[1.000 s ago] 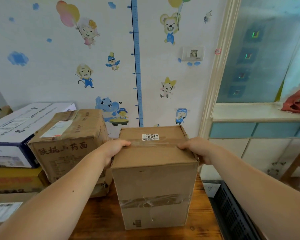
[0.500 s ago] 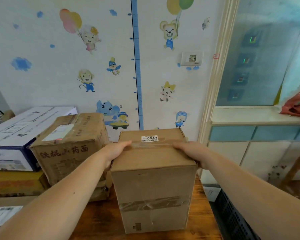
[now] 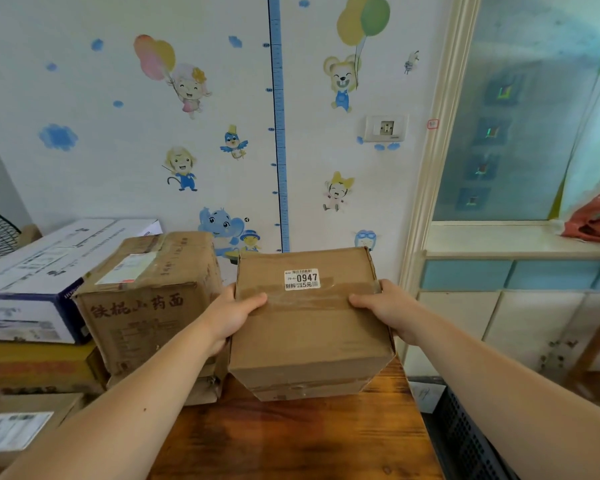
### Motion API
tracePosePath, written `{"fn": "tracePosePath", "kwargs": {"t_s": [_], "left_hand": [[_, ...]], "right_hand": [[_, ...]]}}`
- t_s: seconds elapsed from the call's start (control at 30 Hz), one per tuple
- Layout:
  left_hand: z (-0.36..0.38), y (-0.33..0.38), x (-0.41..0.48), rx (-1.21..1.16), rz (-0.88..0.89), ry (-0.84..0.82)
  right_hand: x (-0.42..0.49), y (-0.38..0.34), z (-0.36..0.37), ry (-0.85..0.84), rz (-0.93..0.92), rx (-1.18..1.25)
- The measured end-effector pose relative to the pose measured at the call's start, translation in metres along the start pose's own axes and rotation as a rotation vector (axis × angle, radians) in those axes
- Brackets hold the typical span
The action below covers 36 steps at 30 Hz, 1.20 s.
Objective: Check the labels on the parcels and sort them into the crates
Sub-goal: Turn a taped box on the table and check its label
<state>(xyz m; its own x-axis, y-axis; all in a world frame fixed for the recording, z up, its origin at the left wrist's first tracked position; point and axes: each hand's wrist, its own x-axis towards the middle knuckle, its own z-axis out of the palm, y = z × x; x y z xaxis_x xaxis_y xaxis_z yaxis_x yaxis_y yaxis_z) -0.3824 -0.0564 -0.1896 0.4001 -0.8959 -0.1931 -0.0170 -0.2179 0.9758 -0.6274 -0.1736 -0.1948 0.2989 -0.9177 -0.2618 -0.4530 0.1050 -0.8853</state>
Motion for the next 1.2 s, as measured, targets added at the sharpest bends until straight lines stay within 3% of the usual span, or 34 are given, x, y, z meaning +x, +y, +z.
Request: {"fn": "tracePosePath", "kwargs": {"t_s": [0.23,0.6,0.83,1.0,1.2], "left_hand": [[-0.001,-0.013,-0.002,0.038,0.069,0.005],[-0.009,-0.054,-0.013,0.189,0.065,-0.09],[-0.01,-0.086,-0.022,0.287,0.085,-0.103],[-0.007,-0.097,-0.037,0.152,0.055,-0.133],[0.001,-0.114,-0.053,-0.081,-0.181,-0.176]], "right_hand": [[-0.008,0.009,-0.003,-0.062,-0.049,0.059],[-0.015,0.045,0.014,-0.025,0.011,-0.079],[-0.034,0.071,0.023,-0.036,-0.049,-0.215],[-0.042,0.092,0.036,-0.028,-0.033,-0.199],[-0.051,0.125,0.045,-0.05,0.08,-0.21]]}}
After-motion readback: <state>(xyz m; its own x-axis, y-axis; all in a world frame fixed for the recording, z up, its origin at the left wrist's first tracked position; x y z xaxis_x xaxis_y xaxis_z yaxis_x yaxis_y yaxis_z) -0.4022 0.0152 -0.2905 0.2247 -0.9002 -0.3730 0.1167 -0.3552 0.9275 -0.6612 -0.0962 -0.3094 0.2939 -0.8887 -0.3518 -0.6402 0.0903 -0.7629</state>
